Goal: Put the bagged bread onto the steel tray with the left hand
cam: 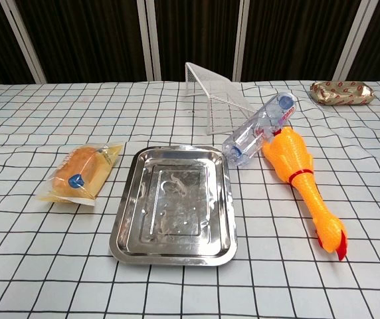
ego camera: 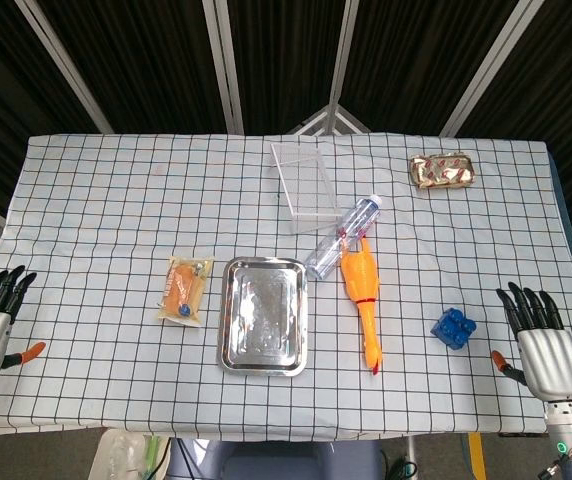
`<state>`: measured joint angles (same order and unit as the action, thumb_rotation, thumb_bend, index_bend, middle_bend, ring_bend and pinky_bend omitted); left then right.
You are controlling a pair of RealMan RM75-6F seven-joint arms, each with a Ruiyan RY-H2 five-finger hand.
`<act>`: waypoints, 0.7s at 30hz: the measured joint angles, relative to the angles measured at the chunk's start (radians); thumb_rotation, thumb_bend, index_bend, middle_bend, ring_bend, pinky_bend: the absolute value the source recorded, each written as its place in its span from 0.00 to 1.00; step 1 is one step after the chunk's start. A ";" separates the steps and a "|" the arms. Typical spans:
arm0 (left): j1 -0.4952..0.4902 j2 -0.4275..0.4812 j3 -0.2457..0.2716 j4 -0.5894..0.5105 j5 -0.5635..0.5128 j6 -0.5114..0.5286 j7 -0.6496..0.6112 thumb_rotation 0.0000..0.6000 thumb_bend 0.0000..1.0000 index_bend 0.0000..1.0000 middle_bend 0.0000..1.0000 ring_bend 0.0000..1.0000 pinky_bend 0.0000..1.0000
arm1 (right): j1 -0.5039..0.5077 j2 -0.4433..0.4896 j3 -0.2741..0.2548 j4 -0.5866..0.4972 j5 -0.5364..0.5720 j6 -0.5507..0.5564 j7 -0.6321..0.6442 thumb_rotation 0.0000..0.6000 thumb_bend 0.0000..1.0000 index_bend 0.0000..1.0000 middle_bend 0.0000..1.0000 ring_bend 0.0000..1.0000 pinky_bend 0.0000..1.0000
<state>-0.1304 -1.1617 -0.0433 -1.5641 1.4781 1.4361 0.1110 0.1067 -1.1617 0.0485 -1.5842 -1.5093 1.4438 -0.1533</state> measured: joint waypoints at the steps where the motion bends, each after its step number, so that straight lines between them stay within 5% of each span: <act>1: -0.002 -0.003 -0.001 0.001 -0.001 -0.003 0.006 1.00 0.05 0.00 0.00 0.00 0.03 | 0.000 0.001 0.000 -0.001 0.000 0.000 0.000 1.00 0.30 0.00 0.00 0.00 0.00; 7: -0.029 -0.033 0.000 0.024 0.015 -0.032 0.008 1.00 0.05 0.00 0.00 0.00 0.06 | -0.009 0.010 -0.006 -0.007 -0.007 0.012 0.010 1.00 0.30 0.00 0.00 0.00 0.00; 21: -0.188 -0.276 -0.049 0.086 0.006 -0.188 0.211 1.00 0.05 0.00 0.02 0.00 0.06 | -0.013 0.046 -0.011 -0.014 -0.019 0.012 0.092 1.00 0.30 0.00 0.00 0.00 0.00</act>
<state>-0.3184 -1.4375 -0.0919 -1.4779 1.4837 1.2482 0.3215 0.0934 -1.1159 0.0375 -1.5981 -1.5283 1.4559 -0.0618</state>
